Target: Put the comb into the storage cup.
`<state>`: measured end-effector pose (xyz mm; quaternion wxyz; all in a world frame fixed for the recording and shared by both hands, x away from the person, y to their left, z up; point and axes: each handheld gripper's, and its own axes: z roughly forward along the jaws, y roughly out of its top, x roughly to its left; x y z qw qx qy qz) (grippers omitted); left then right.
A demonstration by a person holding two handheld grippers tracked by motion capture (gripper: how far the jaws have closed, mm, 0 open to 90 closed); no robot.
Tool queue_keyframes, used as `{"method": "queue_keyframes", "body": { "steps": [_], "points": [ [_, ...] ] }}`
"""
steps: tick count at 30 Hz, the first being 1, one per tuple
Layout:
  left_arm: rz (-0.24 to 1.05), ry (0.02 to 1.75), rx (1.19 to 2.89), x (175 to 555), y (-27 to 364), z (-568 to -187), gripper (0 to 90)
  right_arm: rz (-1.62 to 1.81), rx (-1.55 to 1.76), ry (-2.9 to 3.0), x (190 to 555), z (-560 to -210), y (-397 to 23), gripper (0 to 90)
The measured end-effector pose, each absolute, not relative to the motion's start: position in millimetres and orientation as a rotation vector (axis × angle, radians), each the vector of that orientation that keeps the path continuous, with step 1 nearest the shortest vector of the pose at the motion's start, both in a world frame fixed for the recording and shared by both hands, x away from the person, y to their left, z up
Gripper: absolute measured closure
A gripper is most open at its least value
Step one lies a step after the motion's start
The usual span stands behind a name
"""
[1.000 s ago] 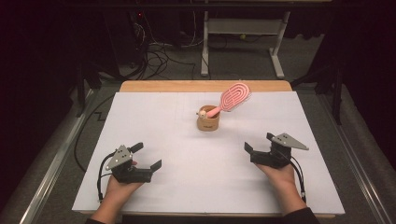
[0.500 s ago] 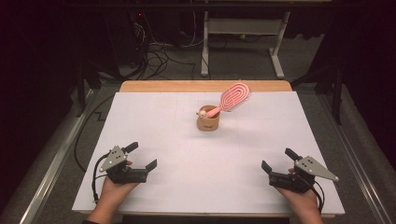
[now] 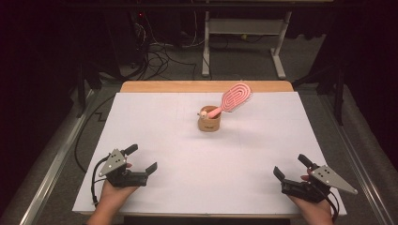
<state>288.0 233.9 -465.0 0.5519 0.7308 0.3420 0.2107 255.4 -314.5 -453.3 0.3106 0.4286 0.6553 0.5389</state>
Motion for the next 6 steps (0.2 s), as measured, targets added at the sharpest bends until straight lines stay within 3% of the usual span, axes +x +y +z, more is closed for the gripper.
{"method": "queue_keyframes", "body": {
  "steps": [6],
  "points": [
    [0.505, 0.802, 1.725, 287.0, 235.0, -463.4, 0.0, 1.412, 1.131, 1.726, 254.1, -452.6, -314.4, 0.3]
  ]
}}
